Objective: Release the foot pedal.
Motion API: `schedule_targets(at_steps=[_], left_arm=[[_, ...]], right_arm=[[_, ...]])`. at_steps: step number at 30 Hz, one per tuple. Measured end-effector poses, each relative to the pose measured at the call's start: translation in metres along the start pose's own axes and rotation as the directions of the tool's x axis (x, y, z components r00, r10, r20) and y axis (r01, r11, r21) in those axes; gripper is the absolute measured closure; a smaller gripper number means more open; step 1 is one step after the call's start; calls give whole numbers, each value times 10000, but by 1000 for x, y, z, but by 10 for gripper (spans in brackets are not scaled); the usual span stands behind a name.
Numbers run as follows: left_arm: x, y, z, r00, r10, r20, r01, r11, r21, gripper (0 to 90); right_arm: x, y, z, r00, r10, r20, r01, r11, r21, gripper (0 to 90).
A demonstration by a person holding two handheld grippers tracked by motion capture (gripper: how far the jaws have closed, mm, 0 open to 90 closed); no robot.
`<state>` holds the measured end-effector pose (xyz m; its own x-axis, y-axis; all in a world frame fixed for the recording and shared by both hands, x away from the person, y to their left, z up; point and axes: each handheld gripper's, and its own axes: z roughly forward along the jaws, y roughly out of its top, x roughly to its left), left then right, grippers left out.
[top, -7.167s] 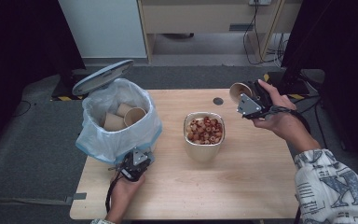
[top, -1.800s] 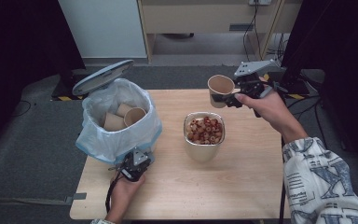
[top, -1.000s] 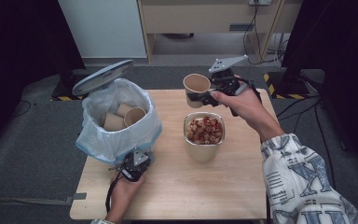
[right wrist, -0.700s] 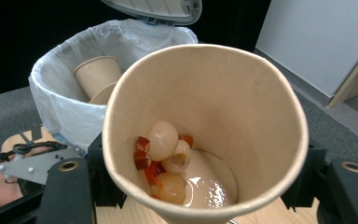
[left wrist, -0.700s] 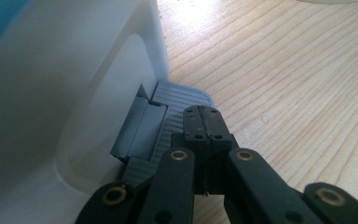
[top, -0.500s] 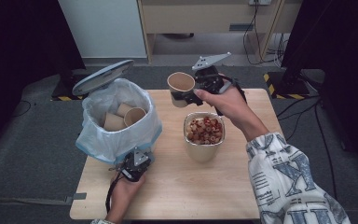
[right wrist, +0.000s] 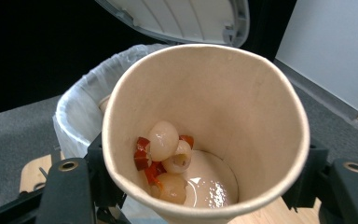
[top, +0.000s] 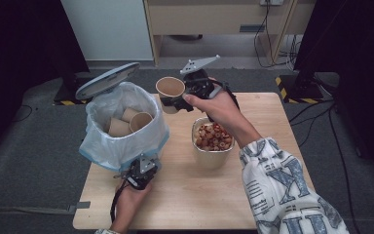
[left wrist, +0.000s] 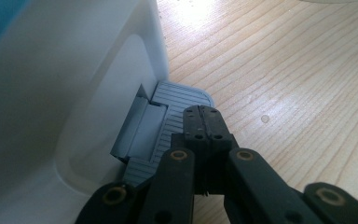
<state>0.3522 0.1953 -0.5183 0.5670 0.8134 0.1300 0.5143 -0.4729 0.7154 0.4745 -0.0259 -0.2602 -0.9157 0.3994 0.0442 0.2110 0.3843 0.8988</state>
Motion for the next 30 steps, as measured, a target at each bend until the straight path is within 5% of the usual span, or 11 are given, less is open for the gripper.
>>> schedule_targets(at_steps=[30], left_arm=[[0, 0, 0, 10000, -13, -7, 13, 10000, -7, 898]], right_arm=[[33, 24, 63, 9977, -521, -438, 532, 9983, 249, 310]])
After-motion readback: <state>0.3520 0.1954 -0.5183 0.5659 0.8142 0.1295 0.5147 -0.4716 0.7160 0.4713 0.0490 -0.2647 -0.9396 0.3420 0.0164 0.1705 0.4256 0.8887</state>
